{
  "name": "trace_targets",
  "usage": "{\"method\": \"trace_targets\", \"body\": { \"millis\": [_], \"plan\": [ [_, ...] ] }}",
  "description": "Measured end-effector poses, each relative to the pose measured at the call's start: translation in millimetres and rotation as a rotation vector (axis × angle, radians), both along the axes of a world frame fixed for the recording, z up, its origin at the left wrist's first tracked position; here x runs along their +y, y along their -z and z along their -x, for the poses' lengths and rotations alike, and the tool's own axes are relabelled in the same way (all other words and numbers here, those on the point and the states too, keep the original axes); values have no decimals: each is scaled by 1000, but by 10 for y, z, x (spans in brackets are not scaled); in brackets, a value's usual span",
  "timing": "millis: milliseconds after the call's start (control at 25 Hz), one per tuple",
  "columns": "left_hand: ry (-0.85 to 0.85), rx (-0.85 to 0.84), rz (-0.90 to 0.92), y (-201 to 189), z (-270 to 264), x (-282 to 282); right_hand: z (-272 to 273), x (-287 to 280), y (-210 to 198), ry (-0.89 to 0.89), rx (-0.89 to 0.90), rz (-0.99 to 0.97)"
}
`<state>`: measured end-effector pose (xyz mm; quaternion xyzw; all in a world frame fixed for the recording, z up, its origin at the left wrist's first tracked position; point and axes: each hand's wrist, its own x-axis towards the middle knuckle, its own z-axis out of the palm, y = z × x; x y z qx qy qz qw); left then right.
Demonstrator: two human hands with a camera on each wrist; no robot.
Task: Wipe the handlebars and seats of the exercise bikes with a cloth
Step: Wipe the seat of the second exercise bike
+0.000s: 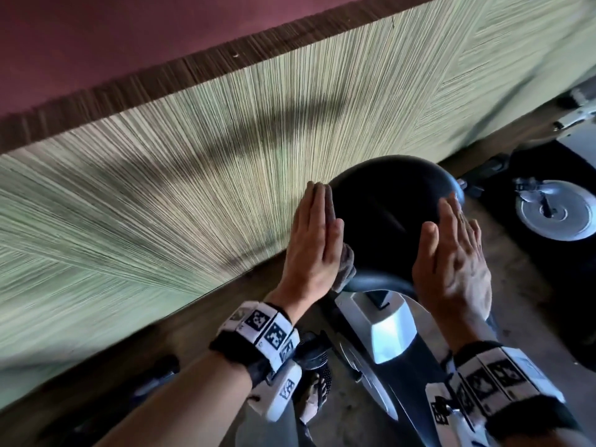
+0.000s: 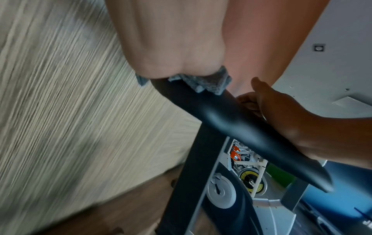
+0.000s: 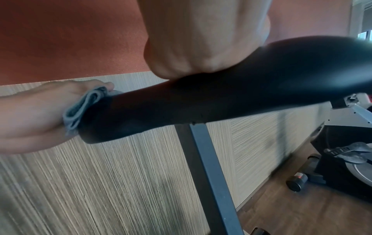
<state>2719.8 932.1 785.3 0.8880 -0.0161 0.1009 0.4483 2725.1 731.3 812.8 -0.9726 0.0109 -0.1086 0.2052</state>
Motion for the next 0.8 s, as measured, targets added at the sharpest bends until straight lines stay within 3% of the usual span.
{"method": "trace_targets", "body": {
  "millis": [160,280,400,480,560,600,680,800],
  "plan": [
    [-73,280,296,70,-501,86,-8,36,5,-21,0,15],
    [-164,131,138,116,-211,-68,-20,26,41,-34,10,21],
    [-111,18,-8,125,174,-178,-12,37,70,-23,-16,27],
    [-48,93,70,114,-24,-84,-17,41,73,-17,-16,48],
    [-92,206,189,69,-299,30,-23,41,66,-19,-14,56],
    [-134,199,164,57,-333,24,-26,39,59,-22,-13,57],
    [-175,76,-5,60,-100,-116,-27,35,58,-23,-10,59],
    [-42,-205,-191,228,330,-289,-17,38,52,-19,-3,53]
  ]
}}
